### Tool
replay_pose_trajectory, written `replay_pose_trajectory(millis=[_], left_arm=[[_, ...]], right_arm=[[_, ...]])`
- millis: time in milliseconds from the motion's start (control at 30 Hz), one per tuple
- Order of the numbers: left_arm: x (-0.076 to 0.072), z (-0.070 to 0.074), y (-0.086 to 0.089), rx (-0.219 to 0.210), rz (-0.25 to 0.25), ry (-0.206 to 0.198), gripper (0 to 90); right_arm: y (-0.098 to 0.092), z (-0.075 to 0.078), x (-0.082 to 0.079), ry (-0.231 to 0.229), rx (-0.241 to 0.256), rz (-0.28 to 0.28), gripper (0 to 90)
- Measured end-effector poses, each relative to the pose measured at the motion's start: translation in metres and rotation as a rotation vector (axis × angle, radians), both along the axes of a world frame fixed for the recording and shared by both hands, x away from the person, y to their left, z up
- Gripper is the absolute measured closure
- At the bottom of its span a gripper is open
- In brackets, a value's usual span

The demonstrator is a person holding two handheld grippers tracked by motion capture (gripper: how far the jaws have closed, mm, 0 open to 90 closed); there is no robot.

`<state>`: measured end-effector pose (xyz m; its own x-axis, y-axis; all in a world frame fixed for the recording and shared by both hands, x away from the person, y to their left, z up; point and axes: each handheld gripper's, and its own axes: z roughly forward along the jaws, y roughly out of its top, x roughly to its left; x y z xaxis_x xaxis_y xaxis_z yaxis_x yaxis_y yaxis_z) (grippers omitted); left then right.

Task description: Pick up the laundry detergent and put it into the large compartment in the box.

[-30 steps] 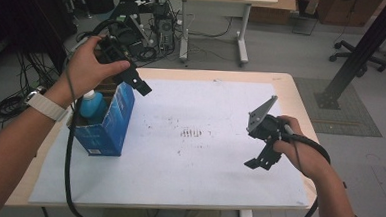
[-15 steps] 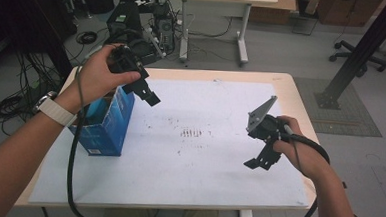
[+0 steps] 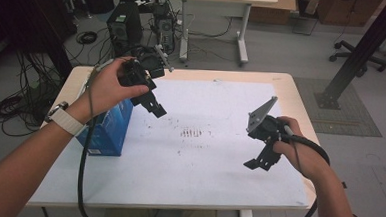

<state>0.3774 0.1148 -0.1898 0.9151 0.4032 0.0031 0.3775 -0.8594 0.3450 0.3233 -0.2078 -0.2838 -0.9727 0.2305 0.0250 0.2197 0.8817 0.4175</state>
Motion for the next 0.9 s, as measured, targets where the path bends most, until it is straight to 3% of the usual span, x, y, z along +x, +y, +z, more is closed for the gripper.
replay_pose_trajectory(millis=[400,900], left_arm=[[0.0003,-0.0101,0.0002,0.007,-0.002,0.006,6.1],[0.0014,-0.0105,0.0027,-0.002,0.008,0.005,6.1]], right_arm=[[0.0033,-0.0022,0.0019,0.006,-0.001,0.005,5.5],[0.0016,-0.0043,0.0030,0.007,0.003,0.003,5.5]])
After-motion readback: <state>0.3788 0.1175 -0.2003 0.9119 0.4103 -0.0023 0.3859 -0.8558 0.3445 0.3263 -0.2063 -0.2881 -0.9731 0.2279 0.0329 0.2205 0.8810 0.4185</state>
